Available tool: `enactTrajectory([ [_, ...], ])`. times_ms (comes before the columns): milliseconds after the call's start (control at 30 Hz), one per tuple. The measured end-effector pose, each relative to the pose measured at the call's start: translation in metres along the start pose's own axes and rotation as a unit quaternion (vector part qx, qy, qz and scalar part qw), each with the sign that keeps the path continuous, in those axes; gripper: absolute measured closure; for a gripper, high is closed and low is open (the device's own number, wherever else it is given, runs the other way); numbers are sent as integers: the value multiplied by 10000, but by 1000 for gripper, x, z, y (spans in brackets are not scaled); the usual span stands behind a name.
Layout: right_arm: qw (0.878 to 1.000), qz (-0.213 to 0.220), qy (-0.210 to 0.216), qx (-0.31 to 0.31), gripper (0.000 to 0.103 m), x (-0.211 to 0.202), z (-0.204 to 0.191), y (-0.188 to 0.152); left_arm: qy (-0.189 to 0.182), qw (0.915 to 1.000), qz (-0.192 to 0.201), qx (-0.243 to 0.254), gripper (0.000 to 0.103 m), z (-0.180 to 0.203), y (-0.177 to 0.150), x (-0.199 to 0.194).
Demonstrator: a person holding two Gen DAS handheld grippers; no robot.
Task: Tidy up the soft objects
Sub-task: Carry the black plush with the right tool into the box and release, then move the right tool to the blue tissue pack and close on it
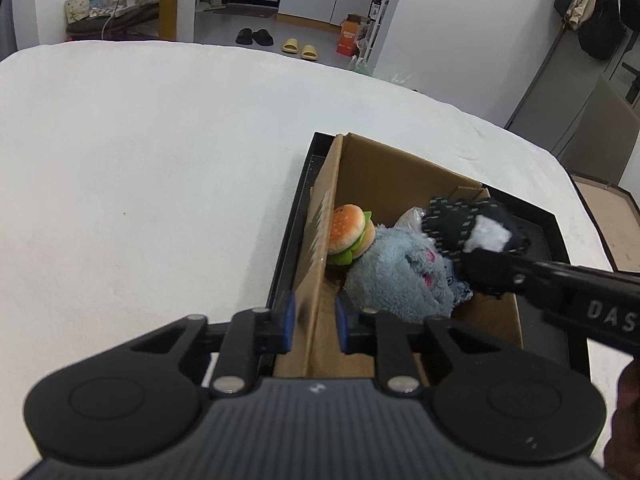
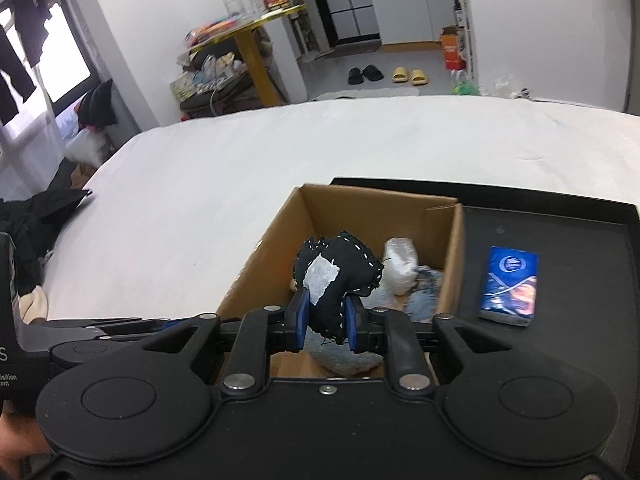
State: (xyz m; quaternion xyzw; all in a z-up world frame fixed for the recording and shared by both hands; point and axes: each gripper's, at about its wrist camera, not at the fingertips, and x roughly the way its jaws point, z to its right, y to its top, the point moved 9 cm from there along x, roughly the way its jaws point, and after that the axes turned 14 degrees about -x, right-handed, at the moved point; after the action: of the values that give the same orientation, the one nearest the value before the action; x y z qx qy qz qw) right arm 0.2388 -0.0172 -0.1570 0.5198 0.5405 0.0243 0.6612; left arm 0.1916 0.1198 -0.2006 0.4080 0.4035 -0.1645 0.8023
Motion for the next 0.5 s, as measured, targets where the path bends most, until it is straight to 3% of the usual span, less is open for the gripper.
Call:
enactTrajectory([
  [267, 9997, -77, 230, -38, 83, 15, -21, 8, -104, 9998, -34, -146, 93, -8, 2, 0],
  [367, 9992, -71, 392, 39, 76, 21, -28, 10, -143, 9997, -49, -191, 93, -9, 3, 0],
  [500, 9989, -157, 439, 102, 75, 24, -26, 3, -142, 9997, -65, -185, 92, -10, 4, 1],
])
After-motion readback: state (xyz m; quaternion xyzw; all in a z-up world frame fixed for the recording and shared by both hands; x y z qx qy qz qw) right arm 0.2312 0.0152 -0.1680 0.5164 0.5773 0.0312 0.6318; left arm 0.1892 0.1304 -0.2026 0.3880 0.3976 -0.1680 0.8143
